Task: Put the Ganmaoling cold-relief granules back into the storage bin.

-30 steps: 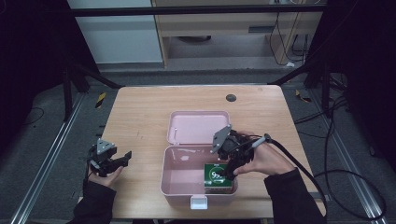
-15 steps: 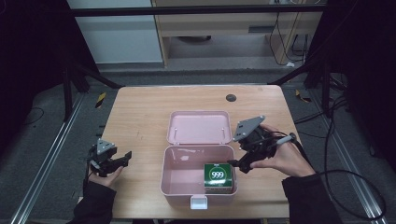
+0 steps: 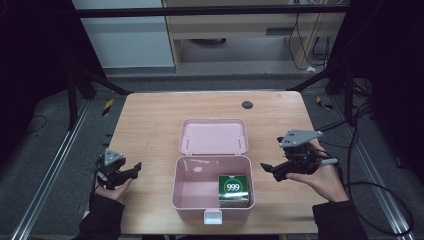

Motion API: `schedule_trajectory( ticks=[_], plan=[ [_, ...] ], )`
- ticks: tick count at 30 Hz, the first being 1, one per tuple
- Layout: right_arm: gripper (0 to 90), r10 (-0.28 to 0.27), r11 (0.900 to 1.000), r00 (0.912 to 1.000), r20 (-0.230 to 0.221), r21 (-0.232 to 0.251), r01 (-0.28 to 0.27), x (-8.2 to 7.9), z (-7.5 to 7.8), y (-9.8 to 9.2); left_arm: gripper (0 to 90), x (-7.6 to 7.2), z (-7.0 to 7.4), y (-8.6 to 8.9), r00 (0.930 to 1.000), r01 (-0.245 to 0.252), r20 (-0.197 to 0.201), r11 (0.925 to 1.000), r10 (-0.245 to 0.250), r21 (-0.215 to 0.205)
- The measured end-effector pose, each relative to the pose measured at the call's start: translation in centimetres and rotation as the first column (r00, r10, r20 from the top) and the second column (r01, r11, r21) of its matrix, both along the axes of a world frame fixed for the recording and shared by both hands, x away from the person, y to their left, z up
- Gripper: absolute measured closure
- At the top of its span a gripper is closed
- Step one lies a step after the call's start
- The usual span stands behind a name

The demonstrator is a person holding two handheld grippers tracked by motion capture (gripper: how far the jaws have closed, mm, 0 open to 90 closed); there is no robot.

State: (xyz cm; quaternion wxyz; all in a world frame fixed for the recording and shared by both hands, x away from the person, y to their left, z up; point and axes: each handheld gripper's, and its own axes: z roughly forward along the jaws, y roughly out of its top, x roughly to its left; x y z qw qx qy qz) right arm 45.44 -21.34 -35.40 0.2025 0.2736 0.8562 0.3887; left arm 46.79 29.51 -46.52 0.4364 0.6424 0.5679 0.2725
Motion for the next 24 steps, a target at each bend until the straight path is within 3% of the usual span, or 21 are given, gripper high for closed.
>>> schedule_trajectory(
  ticks=[4, 6, 11, 17, 23, 24],
  plan=[
    [4.3, -0.093, 0.993, 0.9956, 0.011, 0.076, 0.092, 0.1, -1.4, -1.3, 34.4, 0.0, 0.0, 0.0, 1.0, -0.002, 0.002, 1.0, 0.002, -0.001],
    [3.4, -0.135, 0.988, 0.9908, 0.011, 0.079, 0.133, 0.1, -2.4, -1.7, 34.3, 0.0, -0.1, 0.0, 1.0, -0.003, 0.002, 1.0, 0.003, -0.002],
    [3.0, -0.228, 0.966, 0.9735, 0.001, 0.124, 0.227, 0.2, -4.8, -2.8, 33.7, 0.0, -0.1, -0.1, 1.0, -0.003, 0.003, 1.0, 0.003, -0.005],
    [2.5, -0.349, 0.927, 0.9371, -0.017, 0.138, 0.348, 0.7, -7.6, -4.4, 32.1, 0.1, -0.3, 0.0, 1.0, -0.003, 0.007, 1.0, 0.003, -0.002],
    [2.7, -0.455, 0.876, 0.8893, -0.046, 0.159, 0.456, 1.1, -10.0, -5.9, 30.5, 0.3, -0.9, 0.1, 1.0, -0.001, 0.0, 1.0, 0.001, 0.009],
    [2.6, -0.461, 0.876, 0.8867, -0.036, 0.144, 0.461, 1.2, -10.5, -6.1, 30.4, 0.3, -1.0, 0.2, 1.0, -0.003, -0.002, 0.9999, 0.003, 0.012]
  ],
)
